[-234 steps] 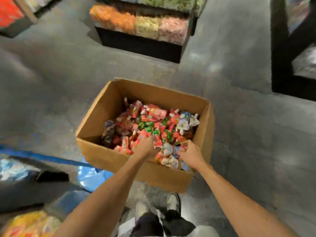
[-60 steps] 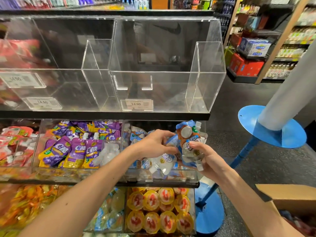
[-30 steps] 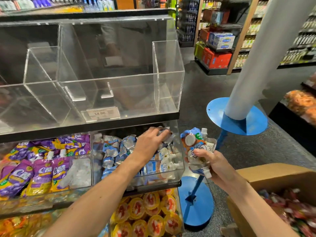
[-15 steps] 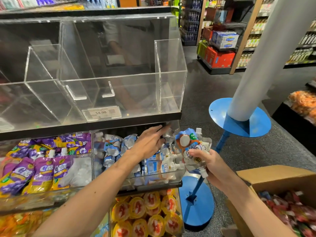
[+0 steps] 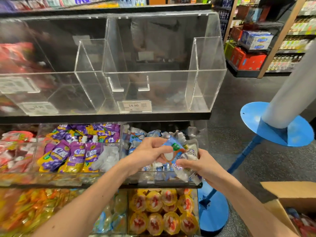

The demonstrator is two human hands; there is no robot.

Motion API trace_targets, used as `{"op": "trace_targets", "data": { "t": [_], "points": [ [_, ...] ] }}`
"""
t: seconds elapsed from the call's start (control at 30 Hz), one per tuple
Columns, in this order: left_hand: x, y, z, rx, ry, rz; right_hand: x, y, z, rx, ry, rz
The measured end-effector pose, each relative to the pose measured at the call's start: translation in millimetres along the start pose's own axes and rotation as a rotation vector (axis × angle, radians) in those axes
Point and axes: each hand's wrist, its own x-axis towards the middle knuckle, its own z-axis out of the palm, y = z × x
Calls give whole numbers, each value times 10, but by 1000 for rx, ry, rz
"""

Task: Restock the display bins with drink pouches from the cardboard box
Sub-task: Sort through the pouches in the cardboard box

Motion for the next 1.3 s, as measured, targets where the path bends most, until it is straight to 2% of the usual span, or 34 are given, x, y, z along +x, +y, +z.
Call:
{"op": "trace_targets", "data": {
  "t": [0.07,0.13,0.3,0.4,0.57,0.73,0.8,0.9,1.07,1.3],
  "points": [
    [-107,34,-97,-39,103,69,15,-34,85,3,20,-37],
    [-168,74,-221,-8,184,222,59,-39,118,30,132,-70],
    [-141,95,-434,268,441,484,149,24,-10,171,396,-145],
    [-33,56,-317,562,518,674,131,30,-104,175,404,-143],
    [320,-173,-161,1092,463,871,93,100,-159,178,369,-119],
    [701,-351,-167,1259,364,777,71,175,-169,163,325,-97],
    [813,-400,-192,1240,342,685,69,182,-167,164,317,-92],
    [932,-426,-226,1068,305,580,77,186,-175,159,317,-84],
    [1103,-342,-273,1403,184,321,96,179,-168,141,307,-79],
    [749,-309,-328,1291,190,397,127,131,-152,179,262,-53]
  ]
}}
